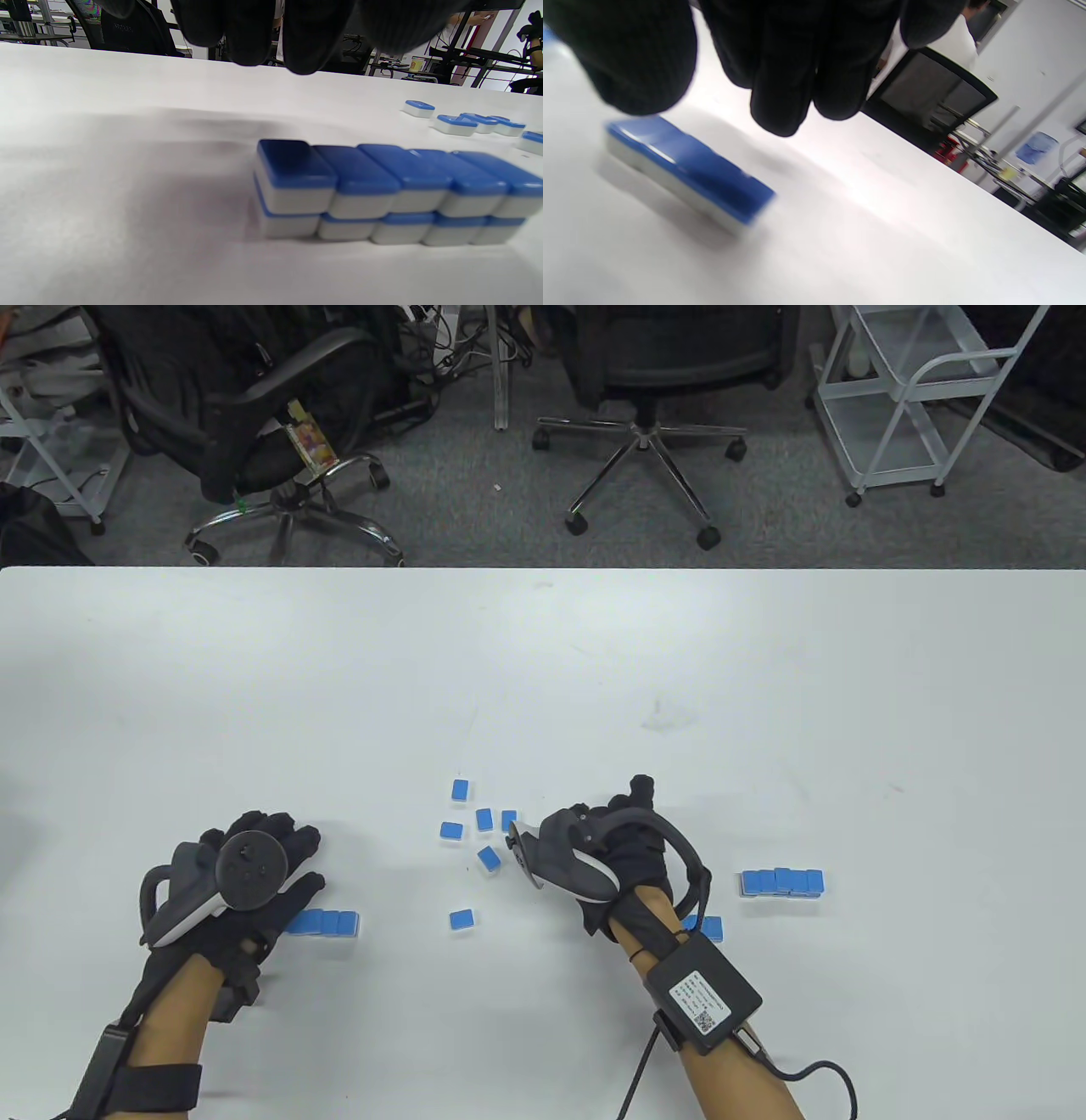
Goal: Build mahjong tile wall
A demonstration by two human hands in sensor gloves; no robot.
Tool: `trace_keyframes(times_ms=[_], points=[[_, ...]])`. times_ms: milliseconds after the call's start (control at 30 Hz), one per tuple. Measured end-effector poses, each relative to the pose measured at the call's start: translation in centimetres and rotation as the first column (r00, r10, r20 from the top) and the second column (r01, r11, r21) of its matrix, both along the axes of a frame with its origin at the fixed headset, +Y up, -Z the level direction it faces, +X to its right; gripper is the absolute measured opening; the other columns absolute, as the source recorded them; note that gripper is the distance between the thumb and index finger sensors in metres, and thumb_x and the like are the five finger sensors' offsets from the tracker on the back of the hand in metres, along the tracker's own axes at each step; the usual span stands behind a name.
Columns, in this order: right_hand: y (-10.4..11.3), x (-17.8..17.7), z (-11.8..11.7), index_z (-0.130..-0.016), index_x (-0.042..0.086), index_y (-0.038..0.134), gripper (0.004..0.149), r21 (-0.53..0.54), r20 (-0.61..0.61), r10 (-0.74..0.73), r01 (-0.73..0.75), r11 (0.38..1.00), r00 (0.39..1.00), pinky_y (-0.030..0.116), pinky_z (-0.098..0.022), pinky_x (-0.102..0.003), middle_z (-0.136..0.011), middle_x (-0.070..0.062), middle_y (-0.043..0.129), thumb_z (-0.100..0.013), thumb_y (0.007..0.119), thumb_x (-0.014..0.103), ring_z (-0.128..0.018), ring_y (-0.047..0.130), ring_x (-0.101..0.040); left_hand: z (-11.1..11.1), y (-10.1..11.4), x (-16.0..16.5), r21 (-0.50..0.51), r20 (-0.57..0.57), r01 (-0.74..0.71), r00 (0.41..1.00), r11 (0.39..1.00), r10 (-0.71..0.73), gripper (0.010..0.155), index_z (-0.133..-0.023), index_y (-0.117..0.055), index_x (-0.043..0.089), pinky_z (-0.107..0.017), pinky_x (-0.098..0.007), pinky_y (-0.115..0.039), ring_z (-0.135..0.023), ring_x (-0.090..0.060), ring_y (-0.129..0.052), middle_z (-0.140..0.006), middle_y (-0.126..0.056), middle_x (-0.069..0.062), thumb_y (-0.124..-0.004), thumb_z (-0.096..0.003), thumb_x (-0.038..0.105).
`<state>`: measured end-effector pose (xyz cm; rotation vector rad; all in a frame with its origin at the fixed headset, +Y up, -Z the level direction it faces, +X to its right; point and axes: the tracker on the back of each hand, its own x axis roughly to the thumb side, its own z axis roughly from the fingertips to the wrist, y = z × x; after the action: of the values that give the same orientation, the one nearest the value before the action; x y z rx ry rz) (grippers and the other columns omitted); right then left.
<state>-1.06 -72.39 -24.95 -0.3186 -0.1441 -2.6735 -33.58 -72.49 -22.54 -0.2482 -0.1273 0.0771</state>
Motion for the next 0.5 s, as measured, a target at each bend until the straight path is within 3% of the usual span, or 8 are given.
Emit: trace_keyframes(times_ms=[133, 200, 300, 500], points=[[-0.2, -2.9, 1.7, -0.091, 0.032, 0.068, 0.065, -0.031, -0.122, -0.046, 0.043, 0.999, 0.991, 0.051, -0.074, -0.062, -0.084, 0.0, 0.092, -0.029, 0.083, 0.049, -0.087, 0.084, -0.029, 0.0, 0.0, 0.0, 0.002, 0.002, -0.001, 1.0, 1.0, 0.001, 0.064, -0.108, -0.059, 0.038, -0.082, -0.064, -0.036, -0.115, -0.032, -0.042, -0.12, -0.05, 0.001, -0.063, -0.0482, 0.059], [-0.6, -5.4, 3.3, -0.092, 0.036, 0.064, 0.067, -0.046, -0.253, -0.076, 0.067, 0.997, 0.964, 0.052, -0.074, -0.062, -0.088, -0.001, 0.089, -0.029, 0.084, 0.047, -0.088, 0.082, -0.031, 0.0, 0.0, 0.0, 0.001, 0.002, -0.002, 1.0, 1.0, 0.002, 0.064, -0.108, -0.059, 0.037, -0.082, -0.064, -0.036, -0.115, -0.032, -0.042, -0.12, -0.05, 0.001, -0.063, -0.0481, 0.059], [-1.6, -8.3, 5.0, -0.093, 0.041, 0.057, 0.07, -0.026, -0.355, 0.005, -0.015, 1.0, 0.935, 0.052, -0.074, -0.062, -0.095, -0.003, 0.084, -0.029, 0.086, 0.045, -0.091, 0.08, -0.032, 0.0, 0.0, 0.0, 0.0, 0.003, -0.002, 1.0, 1.0, 0.002, 0.064, -0.108, -0.059, 0.038, -0.082, -0.064, -0.035, -0.115, -0.033, -0.042, -0.12, -0.05, 0.001, -0.063, -0.0482, 0.059], [-3.4, -11.6, 5.6, -0.091, 0.043, 0.058, 0.069, 0.003, -0.401, 0.135, -0.146, 0.989, 0.906, 0.059, -0.072, -0.058, -0.09, 0.001, 0.087, -0.029, 0.088, 0.041, -0.087, 0.085, -0.028, 0.0, 0.0, 0.1, 0.005, 0.007, -0.002, 1.0, 1.0, 0.002, 0.064, -0.108, -0.059, 0.038, -0.082, -0.064, -0.036, -0.115, -0.032, -0.043, -0.12, -0.05, 0.001, -0.063, -0.0481, 0.059]])
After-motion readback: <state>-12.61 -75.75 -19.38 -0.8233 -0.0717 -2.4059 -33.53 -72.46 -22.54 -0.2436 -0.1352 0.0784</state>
